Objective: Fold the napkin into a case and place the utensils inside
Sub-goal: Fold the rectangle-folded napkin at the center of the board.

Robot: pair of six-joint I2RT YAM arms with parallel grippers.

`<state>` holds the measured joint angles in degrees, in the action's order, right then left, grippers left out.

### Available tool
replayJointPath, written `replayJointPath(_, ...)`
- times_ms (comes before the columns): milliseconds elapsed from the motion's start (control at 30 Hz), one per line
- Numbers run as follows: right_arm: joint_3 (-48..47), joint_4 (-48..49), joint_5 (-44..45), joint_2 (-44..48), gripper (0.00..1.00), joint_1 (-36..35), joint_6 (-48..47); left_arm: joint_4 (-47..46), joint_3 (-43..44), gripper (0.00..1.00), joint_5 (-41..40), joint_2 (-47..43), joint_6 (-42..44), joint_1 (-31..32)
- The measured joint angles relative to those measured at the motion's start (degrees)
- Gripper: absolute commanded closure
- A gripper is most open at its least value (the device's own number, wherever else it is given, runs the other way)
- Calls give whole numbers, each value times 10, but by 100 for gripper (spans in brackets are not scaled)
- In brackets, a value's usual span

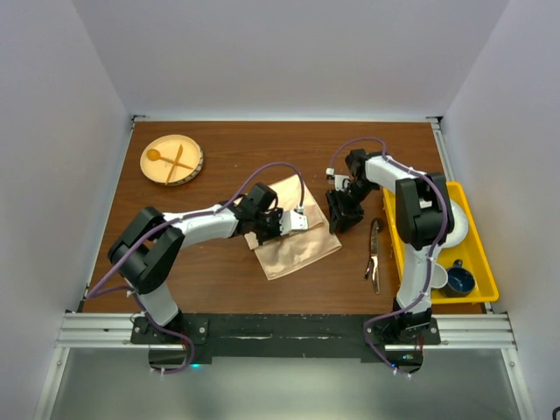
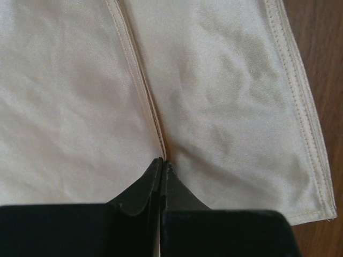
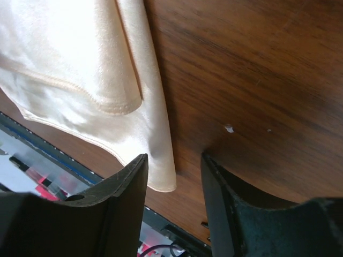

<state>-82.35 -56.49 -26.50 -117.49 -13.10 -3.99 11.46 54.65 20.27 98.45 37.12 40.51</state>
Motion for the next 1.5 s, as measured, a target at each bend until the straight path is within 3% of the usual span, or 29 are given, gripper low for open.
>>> replayJointPath(133, 3, -4, -5, -7, 58, 0, 1, 17, 19, 100, 27, -3, -7, 0)
replayJointPath(333, 11, 3, -4, -7, 78, 0, 0, 33, 41, 100, 66, -12, -25, 8)
replayJointPath(400, 16, 3, -4, -7, 79, 0, -1, 35, 41, 100, 79, -13, -30, 15)
replayJointPath(900, 20, -45, -22, 10, 35, 1, -52, 37, 17, 100, 110, -11, -63, 46)
replayJointPath(1200, 14, -63, -45, 14, 38, 8, -65, 27, 2, 100, 107, 18, -62, 46)
replayJointPath(1367, 45, -36, -83, 14, 29, 14, -25, 31, 1, 100, 107, 18, -43, 37)
replayJointPath(1500, 59, 12, -132, 14, 25, 15, 28, 47, 4, 100, 114, 18, 3, -9)
